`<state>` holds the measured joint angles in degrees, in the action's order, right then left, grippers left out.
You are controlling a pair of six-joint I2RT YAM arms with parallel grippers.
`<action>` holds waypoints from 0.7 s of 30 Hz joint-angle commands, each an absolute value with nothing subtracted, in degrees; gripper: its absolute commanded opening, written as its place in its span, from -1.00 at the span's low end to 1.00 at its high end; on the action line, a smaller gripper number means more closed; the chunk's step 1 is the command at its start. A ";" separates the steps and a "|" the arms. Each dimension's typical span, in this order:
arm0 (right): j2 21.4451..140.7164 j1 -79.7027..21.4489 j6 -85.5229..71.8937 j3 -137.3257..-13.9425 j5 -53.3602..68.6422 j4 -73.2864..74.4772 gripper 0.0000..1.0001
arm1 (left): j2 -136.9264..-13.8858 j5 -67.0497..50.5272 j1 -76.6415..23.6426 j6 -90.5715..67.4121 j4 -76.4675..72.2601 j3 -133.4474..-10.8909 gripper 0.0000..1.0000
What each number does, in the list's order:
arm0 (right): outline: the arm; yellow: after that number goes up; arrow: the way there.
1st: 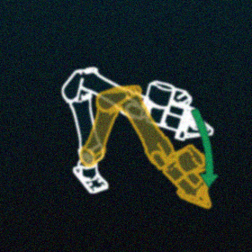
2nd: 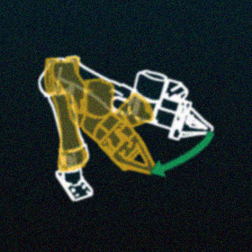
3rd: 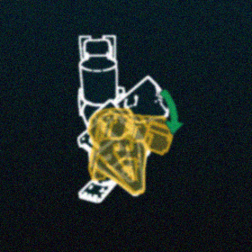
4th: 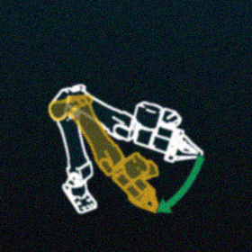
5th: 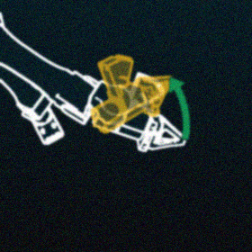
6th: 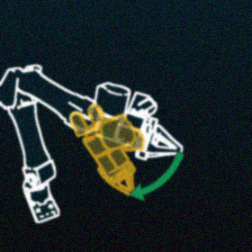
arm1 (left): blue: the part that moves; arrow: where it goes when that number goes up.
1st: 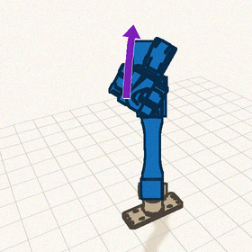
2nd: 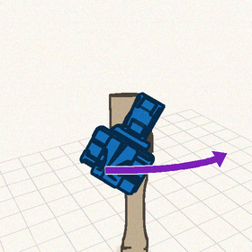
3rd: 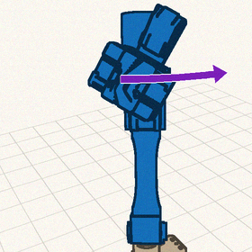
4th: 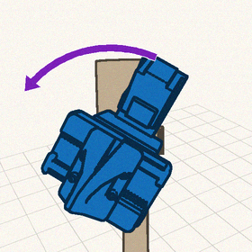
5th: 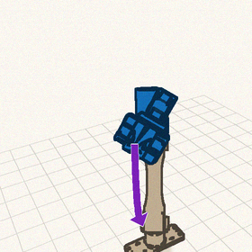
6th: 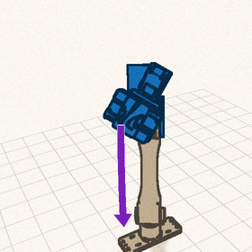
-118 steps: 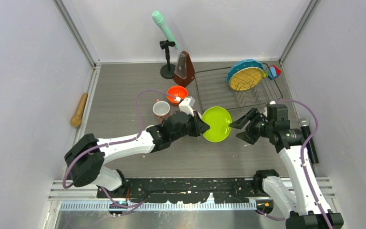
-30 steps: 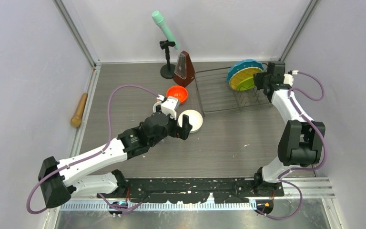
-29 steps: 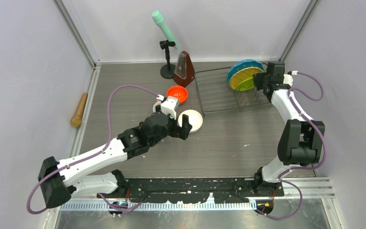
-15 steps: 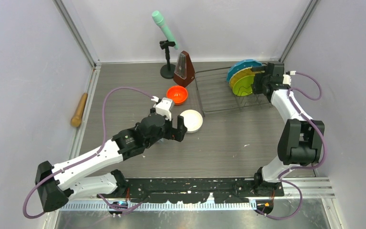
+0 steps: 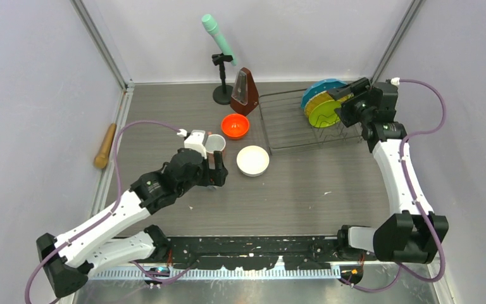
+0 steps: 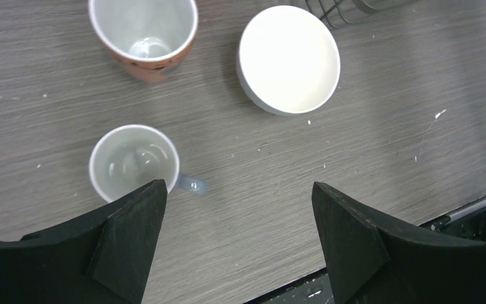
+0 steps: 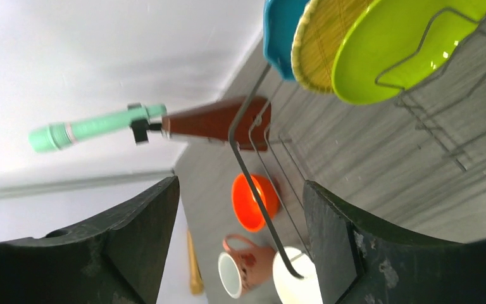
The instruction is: Load the mixed dishes into the dish rack
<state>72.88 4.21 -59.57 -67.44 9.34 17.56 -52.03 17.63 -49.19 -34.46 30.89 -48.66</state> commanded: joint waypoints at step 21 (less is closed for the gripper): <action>59.86 -17.09 -40.04 -54.39 13.90 32.48 0.45 | -47.63 18.01 -36.04 -48.10 36.33 -39.39 0.32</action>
<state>62.70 -16.34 -41.76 -55.29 12.58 34.39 -46.28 19.62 -38.57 -43.62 39.55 -40.27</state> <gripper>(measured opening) 0.730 0.663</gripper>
